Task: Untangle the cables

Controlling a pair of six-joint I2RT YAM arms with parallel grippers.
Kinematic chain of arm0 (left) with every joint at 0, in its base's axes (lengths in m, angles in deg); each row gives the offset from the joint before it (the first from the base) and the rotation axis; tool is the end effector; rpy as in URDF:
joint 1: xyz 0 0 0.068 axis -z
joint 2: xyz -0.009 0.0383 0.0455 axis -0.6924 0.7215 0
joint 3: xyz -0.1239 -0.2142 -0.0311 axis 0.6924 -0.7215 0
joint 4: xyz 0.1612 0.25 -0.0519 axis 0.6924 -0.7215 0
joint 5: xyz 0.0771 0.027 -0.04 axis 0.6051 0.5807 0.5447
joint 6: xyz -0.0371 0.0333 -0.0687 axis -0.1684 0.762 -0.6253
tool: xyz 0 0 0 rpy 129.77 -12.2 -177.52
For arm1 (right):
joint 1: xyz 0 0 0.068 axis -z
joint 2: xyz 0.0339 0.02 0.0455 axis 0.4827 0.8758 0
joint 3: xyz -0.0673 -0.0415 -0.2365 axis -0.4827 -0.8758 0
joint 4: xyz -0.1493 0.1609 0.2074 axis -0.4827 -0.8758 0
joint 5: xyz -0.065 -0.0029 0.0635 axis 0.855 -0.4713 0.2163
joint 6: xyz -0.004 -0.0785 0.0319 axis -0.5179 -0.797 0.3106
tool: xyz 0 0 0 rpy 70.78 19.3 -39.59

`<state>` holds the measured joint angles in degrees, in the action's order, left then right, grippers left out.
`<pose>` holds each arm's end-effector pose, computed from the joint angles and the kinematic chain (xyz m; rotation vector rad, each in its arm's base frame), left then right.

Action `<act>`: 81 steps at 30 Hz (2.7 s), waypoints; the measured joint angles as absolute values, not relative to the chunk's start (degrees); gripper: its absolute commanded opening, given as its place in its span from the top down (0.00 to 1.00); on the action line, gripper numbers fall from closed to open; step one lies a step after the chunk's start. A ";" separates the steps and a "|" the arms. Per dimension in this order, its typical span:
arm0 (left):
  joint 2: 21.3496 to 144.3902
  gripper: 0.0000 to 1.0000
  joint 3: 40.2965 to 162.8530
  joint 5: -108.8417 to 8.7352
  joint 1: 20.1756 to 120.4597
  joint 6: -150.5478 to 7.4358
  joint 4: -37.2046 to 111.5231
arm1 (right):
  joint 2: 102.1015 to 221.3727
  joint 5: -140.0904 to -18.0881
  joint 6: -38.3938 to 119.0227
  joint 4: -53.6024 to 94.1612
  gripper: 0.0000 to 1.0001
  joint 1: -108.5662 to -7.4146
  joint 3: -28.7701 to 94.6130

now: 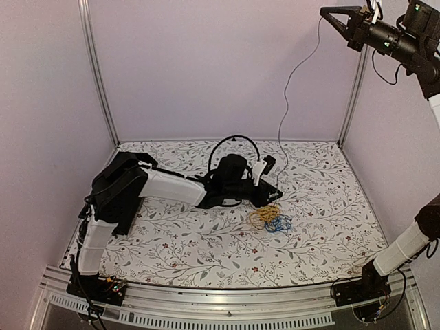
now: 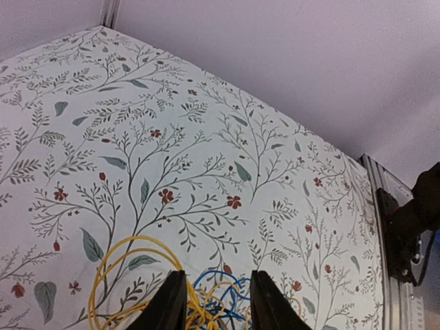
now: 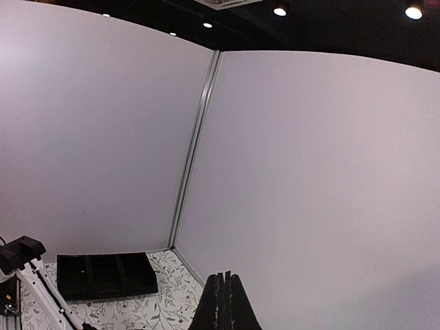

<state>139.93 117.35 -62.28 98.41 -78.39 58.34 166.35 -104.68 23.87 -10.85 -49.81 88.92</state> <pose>0.3051 -0.4743 0.0792 0.8964 1.9103 -1.1566 0.2575 0.1423 0.6345 -0.8195 1.1168 0.5480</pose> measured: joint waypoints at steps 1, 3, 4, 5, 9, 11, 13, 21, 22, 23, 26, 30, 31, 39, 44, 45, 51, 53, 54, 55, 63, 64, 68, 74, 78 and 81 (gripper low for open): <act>138.35 0.57 117.35 -62.15 98.38 -78.08 57.99 | 166.67 -104.40 23.83 -10.78 1.00 -49.81 88.27; 134.70 0.51 117.35 -61.82 98.36 -77.67 57.40 | 167.33 -104.03 23.78 -10.61 1.00 -49.81 87.52; 133.15 0.50 117.37 -61.56 98.34 -77.41 57.03 | 167.59 -103.94 23.76 -10.33 1.00 -49.81 87.00; 131.47 0.48 117.37 -61.12 98.34 -77.34 56.46 | 167.79 -103.92 23.70 -10.15 1.00 -49.81 86.52; 125.96 0.46 116.69 -58.90 98.12 -76.66 54.26 | 168.69 -103.94 23.74 -9.17 1.00 -49.81 84.83; 123.91 0.46 115.77 -57.39 97.79 -76.42 52.29 | 169.32 -104.00 23.89 -8.64 1.00 -49.81 84.29; 122.31 0.45 115.10 -54.74 97.33 -75.96 48.95 | 170.46 -104.29 24.27 -8.10 1.00 -49.81 84.05; 115.34 0.35 108.19 -48.47 93.53 -74.06 40.47 | 175.53 -104.99 25.40 -6.94 1.00 -50.23 84.05; 113.31 0.32 106.59 -48.56 93.05 -73.45 40.42 | 176.27 -105.08 25.62 -6.96 1.00 -50.43 84.05; 111.71 0.29 105.76 -48.58 92.77 -72.73 40.36 | 176.75 -105.21 25.80 -6.94 1.00 -50.64 84.05; 107.82 0.26 106.42 -48.80 92.68 -71.48 40.75 | 178.37 -105.51 26.06 -6.96 1.00 -51.61 84.05; 107.25 0.23 110.81 -49.26 92.68 -71.11 40.97 | 180.27 -106.43 26.52 -6.89 1.00 -53.00 84.05; 107.25 0.22 111.27 -49.39 92.68 -71.13 41.16 | 180.68 -106.65 26.76 -6.89 1.00 -53.24 84.05; 112.06 0.35 113.83 -49.04 92.72 -72.38 41.65 | 183.92 -107.20 28.29 -6.52 1.00 -55.17 84.31; 115.62 0.58 115.53 -49.17 92.48 -73.30 41.82 | 183.92 -107.44 28.40 -6.30 1.00 -55.87 84.42; 116.17 0.58 115.75 -49.30 92.37 -73.23 42.24 | 183.92 -107.52 28.40 -6.28 1.00 -55.89 84.42; 117.57 0.67 116.30 -50.31 91.91 -73.78 44.27 | 183.92 -107.81 28.81 -6.13 1.00 -55.91 84.42; 117.87 0.70 116.71 -50.70 91.72 -74.08 45.06 | 183.92 -107.89 29.03 -6.11 1.00 -55.91 84.42; 117.98 0.70 116.87 -51.05 91.61 -74.17 45.51 | 183.92 -107.98 29.12 -6.09 1.00 -55.91 84.42; 118.09 0.70 117.06 -51.42 91.52 -74.33 45.93 | 183.92 -108.00 29.25 -6.06 1.00 -55.91 84.42; 118.18 0.74 117.22 -52.34 91.04 -75.05 47.39 | 183.92 -108.03 29.95 -6.04 1.00 -55.91 84.42; 118.18 0.77 117.22 -52.51 90.97 -75.16 47.50 | 183.92 -108.05 30.01 -6.04 1.00 -55.91 84.42; 118.20 0.82 117.22 -53.28 90.76 -75.72 47.92 | 183.92 -108.05 30.21 -6.00 1.00 -55.91 84.42; 118.18 0.98 117.13 -53.61 90.62 -75.86 48.09 | 183.92 -108.03 30.54 -5.95 1.00 -55.91 84.42; 118.16 1.00 116.10 -53.98 90.60 -76.05 48.36 | 183.92 -107.89 30.63 -5.87 1.00 -55.91 84.42; 117.98 1.00 114.61 -54.15 90.60 -76.10 48.40 | 183.92 -106.43 30.71 -5.87 1.00 -55.91 84.42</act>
